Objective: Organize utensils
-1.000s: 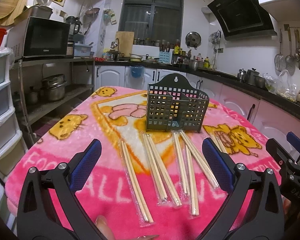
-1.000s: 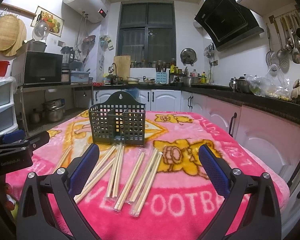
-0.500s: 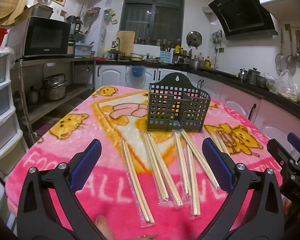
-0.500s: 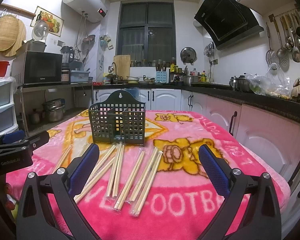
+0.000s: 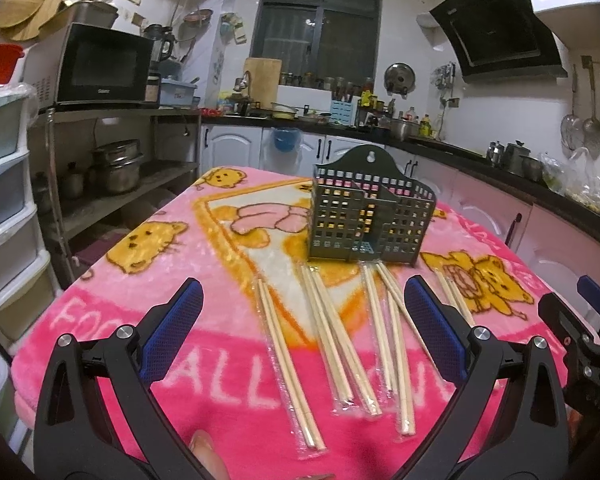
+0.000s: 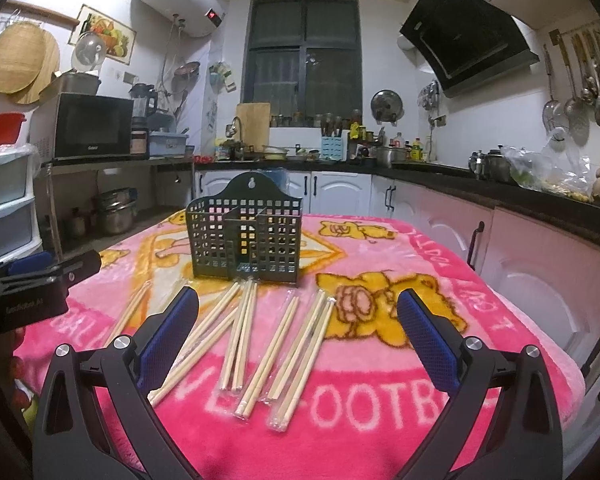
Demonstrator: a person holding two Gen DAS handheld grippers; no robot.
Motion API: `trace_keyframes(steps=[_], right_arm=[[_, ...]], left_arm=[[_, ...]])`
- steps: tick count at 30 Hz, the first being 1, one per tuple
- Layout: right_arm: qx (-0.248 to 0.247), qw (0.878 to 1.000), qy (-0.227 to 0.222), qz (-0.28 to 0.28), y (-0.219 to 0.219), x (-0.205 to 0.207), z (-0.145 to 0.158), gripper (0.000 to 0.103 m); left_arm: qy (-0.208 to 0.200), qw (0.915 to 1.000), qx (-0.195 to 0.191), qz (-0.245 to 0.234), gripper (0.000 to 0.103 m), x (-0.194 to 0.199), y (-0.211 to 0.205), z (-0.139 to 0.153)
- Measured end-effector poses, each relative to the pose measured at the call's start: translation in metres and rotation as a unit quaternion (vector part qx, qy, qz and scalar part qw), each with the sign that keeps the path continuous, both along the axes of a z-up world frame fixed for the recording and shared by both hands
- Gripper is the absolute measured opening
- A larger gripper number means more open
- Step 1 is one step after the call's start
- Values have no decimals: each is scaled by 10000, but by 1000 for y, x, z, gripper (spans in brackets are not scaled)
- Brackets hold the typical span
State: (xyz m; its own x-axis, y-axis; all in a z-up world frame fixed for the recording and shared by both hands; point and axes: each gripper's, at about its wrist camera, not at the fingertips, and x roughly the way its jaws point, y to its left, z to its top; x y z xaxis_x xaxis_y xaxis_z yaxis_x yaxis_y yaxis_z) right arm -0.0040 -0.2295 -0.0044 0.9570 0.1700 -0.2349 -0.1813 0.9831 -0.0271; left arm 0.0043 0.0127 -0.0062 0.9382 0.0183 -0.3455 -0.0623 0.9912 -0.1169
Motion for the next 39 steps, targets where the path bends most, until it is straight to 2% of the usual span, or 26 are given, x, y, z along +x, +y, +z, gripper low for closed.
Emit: trace_keyframes(steps=[12, 19, 24, 29, 39], right_arm=[[-154, 9988, 190, 421, 17, 21, 8, 97], [-155, 9969, 370, 682, 25, 40, 12, 97], [-191, 9957, 442, 788, 30, 54, 16, 97], [-295, 9945, 551, 835, 34, 70, 19, 97], [-536, 9918, 743, 888, 42, 96, 22, 97]], left_arm=[[309, 9986, -236, 345, 93, 16, 30, -3], [448, 9979, -190, 434, 93, 28, 38, 0], [557, 9976, -228, 338, 93, 39, 40, 4], [685, 9972, -97, 282, 93, 51, 38, 8], [882, 9957, -269, -34, 93, 79, 38, 17]])
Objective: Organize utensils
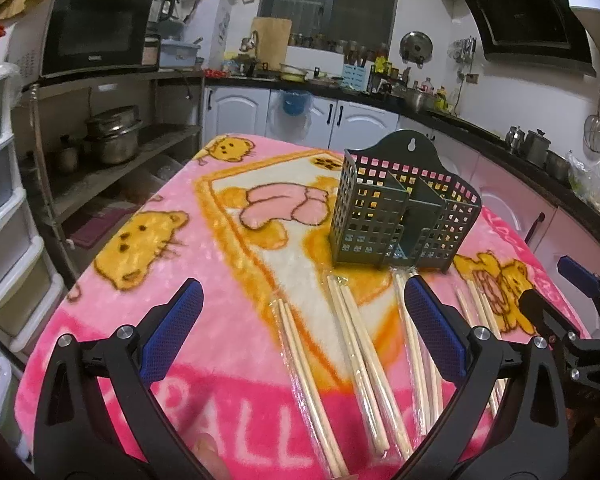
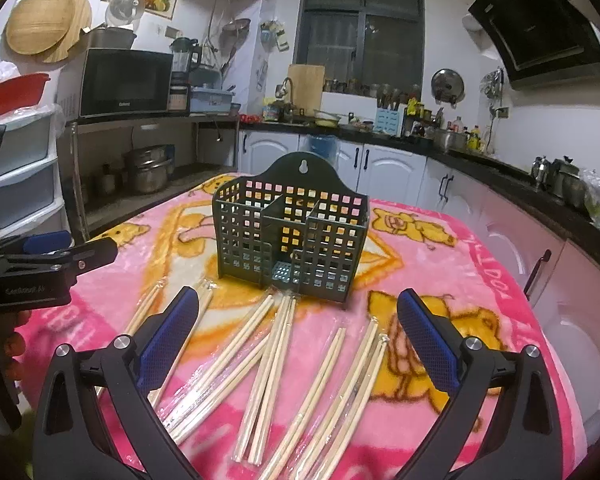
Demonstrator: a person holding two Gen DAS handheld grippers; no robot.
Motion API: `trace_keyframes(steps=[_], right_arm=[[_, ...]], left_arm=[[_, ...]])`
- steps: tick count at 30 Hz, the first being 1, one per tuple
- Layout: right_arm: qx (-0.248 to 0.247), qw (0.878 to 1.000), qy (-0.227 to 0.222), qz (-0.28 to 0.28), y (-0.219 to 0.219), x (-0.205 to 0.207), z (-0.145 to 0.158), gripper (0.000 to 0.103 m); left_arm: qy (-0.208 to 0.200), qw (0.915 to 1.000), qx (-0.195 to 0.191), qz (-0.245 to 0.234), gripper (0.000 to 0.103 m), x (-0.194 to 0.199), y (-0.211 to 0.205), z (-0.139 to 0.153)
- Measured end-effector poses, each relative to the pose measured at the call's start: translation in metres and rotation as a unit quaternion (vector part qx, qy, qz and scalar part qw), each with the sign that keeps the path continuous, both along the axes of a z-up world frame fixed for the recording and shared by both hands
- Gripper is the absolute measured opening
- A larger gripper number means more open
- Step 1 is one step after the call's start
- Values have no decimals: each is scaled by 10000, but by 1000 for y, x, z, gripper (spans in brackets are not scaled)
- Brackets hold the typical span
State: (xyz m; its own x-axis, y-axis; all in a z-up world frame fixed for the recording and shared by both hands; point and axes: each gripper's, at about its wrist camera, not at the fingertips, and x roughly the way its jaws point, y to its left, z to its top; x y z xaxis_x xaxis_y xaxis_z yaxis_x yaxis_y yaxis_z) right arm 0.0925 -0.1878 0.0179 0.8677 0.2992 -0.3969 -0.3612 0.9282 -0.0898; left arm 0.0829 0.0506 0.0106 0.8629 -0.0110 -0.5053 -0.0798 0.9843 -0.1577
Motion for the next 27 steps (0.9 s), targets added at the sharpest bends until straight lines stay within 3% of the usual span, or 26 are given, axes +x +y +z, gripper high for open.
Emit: trace_keyframes(steps=[4, 6, 16, 19, 21, 22, 25, 27], right_arm=[[-41, 9998, 189, 76, 5, 14, 0, 96], [-85, 9994, 307, 142, 9, 21, 0, 87], [-338, 9943, 959, 335, 28, 62, -13, 64], [-471, 9910, 1205, 347, 34, 75, -22, 52], [-565, 9875, 1427, 361, 38, 86, -28, 37], [-589, 9854, 1548, 382, 40, 92, -32, 34], [-654, 9822, 1717, 397, 46, 102, -39, 30], [-737, 9801, 1795, 414, 51, 109, -43, 29]], left_arm=[[188, 9998, 15, 20, 93, 15, 2, -3], [302, 9995, 14, 43, 93, 20, 3, -6], [845, 9957, -333, -187, 93, 44, 17, -31], [949, 9944, -399, -241, 93, 48, 20, -37], [1023, 9937, -398, -229, 93, 51, 21, -41], [1071, 9931, -425, -229, 93, 54, 22, -43], [1179, 9915, -492, -261, 90, 58, 24, -48], [1286, 9896, -568, -296, 82, 62, 26, -52]])
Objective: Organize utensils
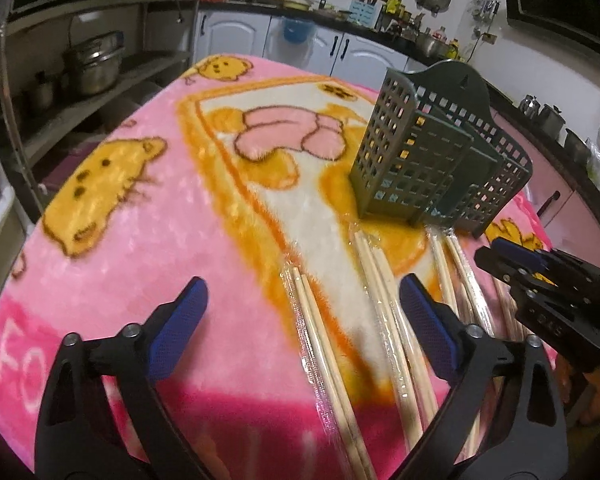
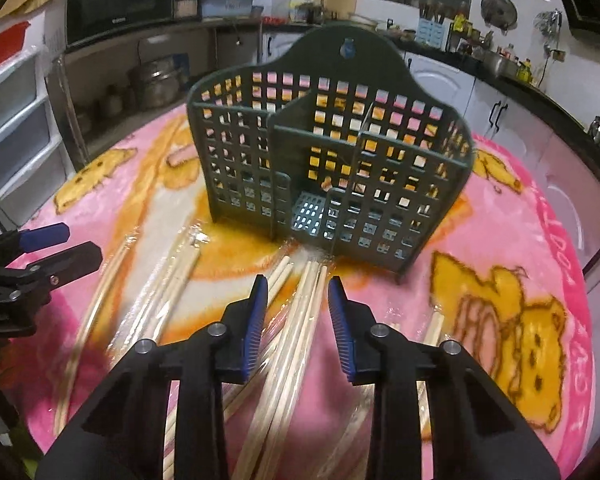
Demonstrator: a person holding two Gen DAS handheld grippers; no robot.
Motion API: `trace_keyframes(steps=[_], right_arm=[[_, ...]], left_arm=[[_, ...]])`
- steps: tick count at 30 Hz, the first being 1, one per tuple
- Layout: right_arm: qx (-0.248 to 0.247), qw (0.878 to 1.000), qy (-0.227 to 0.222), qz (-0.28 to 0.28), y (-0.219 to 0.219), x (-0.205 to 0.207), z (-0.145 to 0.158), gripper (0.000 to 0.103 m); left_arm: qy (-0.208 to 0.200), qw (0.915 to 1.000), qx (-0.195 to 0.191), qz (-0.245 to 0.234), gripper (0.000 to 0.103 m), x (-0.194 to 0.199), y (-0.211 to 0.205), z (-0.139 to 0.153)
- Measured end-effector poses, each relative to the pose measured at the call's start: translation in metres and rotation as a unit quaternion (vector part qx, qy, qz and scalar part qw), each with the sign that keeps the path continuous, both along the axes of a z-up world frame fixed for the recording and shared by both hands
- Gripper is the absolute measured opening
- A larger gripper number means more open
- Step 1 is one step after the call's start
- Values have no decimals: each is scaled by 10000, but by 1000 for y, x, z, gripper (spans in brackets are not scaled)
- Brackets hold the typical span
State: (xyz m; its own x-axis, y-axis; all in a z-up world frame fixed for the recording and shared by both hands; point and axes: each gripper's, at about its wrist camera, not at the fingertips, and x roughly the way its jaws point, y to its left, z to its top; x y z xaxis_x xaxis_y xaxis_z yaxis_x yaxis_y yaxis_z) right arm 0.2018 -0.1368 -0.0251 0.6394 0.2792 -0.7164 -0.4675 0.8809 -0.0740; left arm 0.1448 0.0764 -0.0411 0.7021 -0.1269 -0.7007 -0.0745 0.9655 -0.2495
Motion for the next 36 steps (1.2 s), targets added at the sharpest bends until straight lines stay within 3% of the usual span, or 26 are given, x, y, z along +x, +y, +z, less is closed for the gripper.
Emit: trace_keyframes(steps=[6, 14, 17, 28, 36], right_arm=[[-182, 9994, 292, 3, 12, 19, -15, 20], [-360, 9985, 365, -186, 19, 34, -24, 19], [-354, 9982, 426, -226, 19, 38, -26, 15], [399, 9963, 712, -265, -18, 39, -17, 11], [945, 9918, 831, -217, -49, 32, 1, 9]], left_arm=[[285, 9995, -146, -62, 65, 10, 3, -11], [509, 9986, -54, -153, 56, 23, 2, -18], [559, 9983, -52, -145, 55, 28, 3, -19], [607, 9980, -105, -138, 42, 43, 9, -19], [666, 9976, -151, -103, 14, 51, 15, -20]])
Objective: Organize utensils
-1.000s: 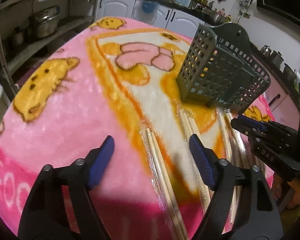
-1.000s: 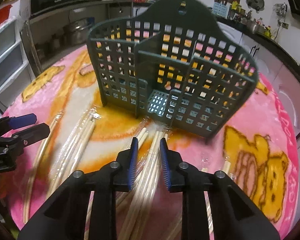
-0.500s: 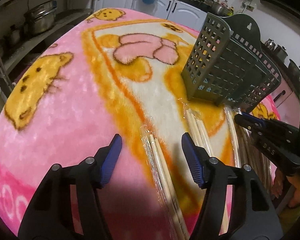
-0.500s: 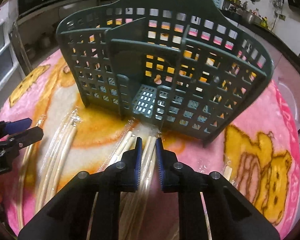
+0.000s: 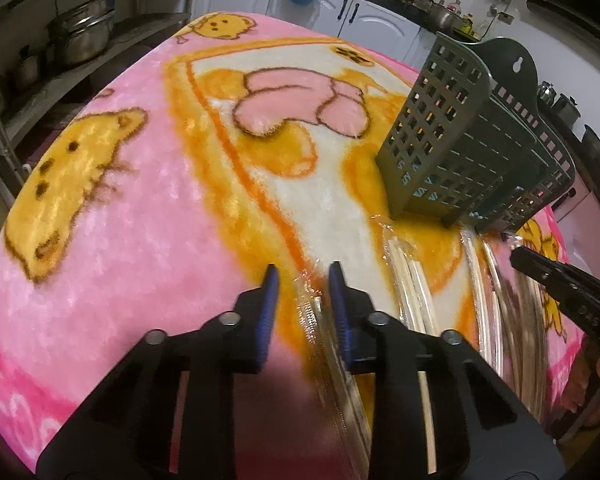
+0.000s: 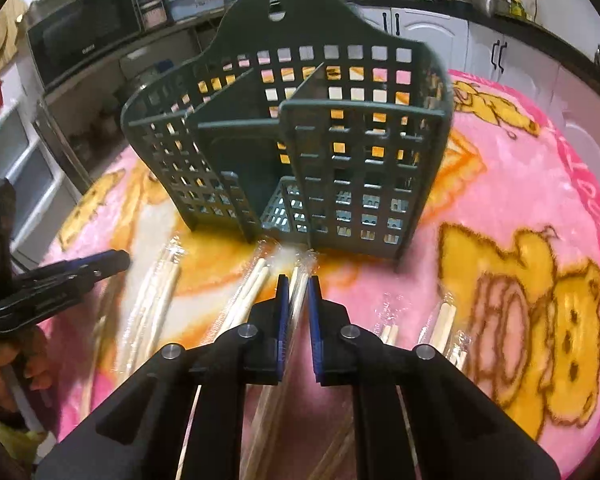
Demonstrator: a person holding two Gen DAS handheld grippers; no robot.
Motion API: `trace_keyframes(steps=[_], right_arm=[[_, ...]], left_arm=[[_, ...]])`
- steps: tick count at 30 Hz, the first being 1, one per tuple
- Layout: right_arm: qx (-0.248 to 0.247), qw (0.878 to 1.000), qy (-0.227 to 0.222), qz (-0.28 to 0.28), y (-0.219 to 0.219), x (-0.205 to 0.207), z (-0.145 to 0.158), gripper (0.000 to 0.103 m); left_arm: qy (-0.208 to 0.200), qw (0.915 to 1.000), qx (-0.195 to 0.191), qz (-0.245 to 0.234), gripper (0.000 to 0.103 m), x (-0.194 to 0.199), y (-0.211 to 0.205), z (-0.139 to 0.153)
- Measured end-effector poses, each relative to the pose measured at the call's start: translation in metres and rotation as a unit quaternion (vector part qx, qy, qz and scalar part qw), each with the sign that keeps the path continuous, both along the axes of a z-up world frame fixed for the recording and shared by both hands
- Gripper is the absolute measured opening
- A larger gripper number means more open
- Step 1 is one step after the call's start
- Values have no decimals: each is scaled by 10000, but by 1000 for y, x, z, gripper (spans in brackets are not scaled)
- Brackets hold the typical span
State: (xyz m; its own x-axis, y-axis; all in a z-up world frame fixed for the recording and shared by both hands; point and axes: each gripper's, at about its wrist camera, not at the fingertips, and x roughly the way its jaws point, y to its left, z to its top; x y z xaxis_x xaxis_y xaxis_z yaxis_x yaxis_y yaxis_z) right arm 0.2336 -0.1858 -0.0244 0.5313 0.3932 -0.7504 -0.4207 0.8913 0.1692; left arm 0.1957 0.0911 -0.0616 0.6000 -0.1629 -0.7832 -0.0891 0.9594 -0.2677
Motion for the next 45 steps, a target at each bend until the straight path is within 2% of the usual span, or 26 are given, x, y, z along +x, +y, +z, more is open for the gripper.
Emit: trace_keyframes(steps=[3, 12, 15, 26, 33, 45], right_arm=[[98, 9999, -54, 33, -2, 1, 6, 9], [277, 9990, -313, 160, 6, -10, 30, 8], [339, 9983, -431, 217, 4, -14, 39, 8], [621, 9936, -865, 385, -2, -32, 78, 7], [811, 9896, -1141, 317, -12, -38, 99, 6], [1099, 9783, -1740, 233, -27, -42, 138, 6]], left_arm=[[31, 9999, -123, -63, 8, 1, 4, 0], [-104, 9991, -319, -249, 3, -1, 9, 16], [-282, 9982, -419, -338, 3, -6, 8, 32], [-1111, 9893, -355, -873, 2, -15, -22, 105], [-1480, 9813, -397, -1161, 2, -18, -39, 138], [-2060, 9680, -240, -1414, 2, -8, -67, 188]])
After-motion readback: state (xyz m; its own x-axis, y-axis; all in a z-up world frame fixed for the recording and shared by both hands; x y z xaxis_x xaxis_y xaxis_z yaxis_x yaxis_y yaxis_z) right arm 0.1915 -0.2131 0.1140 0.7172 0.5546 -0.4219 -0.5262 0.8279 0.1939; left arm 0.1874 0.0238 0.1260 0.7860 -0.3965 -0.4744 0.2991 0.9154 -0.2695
